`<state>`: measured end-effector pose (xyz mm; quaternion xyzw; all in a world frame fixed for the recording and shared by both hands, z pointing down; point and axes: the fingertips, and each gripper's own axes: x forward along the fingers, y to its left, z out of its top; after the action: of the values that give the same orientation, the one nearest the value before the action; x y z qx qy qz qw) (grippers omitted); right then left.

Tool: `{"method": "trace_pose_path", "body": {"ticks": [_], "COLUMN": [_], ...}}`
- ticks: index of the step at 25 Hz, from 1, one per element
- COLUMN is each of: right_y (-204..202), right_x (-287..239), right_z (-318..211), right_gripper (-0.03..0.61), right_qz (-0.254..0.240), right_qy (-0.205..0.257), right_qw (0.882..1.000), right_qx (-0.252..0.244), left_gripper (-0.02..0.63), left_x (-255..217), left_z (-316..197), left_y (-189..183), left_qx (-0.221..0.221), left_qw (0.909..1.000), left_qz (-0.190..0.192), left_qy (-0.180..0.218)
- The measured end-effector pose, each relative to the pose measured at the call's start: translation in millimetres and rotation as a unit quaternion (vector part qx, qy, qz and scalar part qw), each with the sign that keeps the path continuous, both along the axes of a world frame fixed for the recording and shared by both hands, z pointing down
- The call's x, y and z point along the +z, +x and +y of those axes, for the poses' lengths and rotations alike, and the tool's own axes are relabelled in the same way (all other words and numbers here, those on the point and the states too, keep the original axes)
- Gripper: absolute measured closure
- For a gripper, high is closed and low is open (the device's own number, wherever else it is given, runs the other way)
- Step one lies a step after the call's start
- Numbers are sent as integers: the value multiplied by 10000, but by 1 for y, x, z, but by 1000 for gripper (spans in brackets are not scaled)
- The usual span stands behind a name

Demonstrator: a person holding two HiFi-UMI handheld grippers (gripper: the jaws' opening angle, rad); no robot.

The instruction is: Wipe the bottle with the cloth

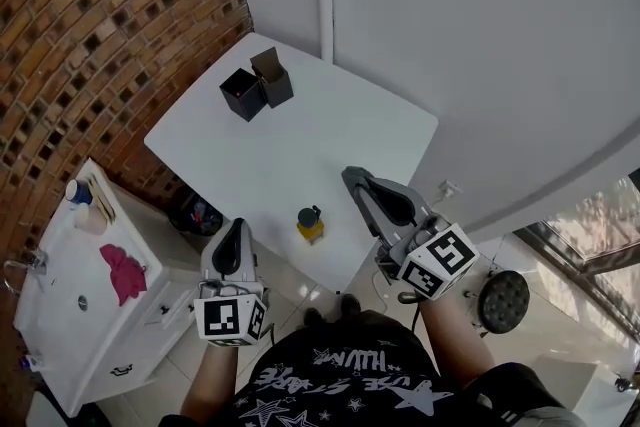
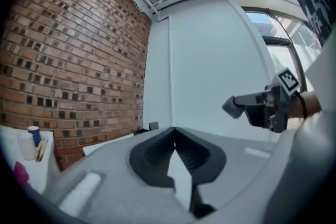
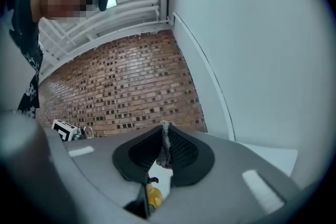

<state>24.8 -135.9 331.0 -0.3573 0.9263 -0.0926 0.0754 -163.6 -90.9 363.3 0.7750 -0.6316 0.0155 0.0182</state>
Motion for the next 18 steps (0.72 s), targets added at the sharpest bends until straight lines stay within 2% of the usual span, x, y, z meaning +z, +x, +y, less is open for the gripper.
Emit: {"method": "trace_pose_path", "body": {"ticks": [4,8,18], "right_y": [-7,-12,-20], "right_x": [-10,23,38], "right_z": [17,29,40], "right_gripper": [543,545,545], "right_qz": [168,518,847], "right_qy": [311,-47,-88], "right_qw": [9991,9982,9952], "right_qx": [-228,-292,-480], "left_gripper": [612,612,612], "left_x": [-11,-10,0], "left_z": [4,6,6], "left_y": [9,12,24], "left_qx": [28,-48,204], "left_qw": [9998,9993,9995], "left_qz": [130,380,231], "left_qy": [122,27,-30]}}
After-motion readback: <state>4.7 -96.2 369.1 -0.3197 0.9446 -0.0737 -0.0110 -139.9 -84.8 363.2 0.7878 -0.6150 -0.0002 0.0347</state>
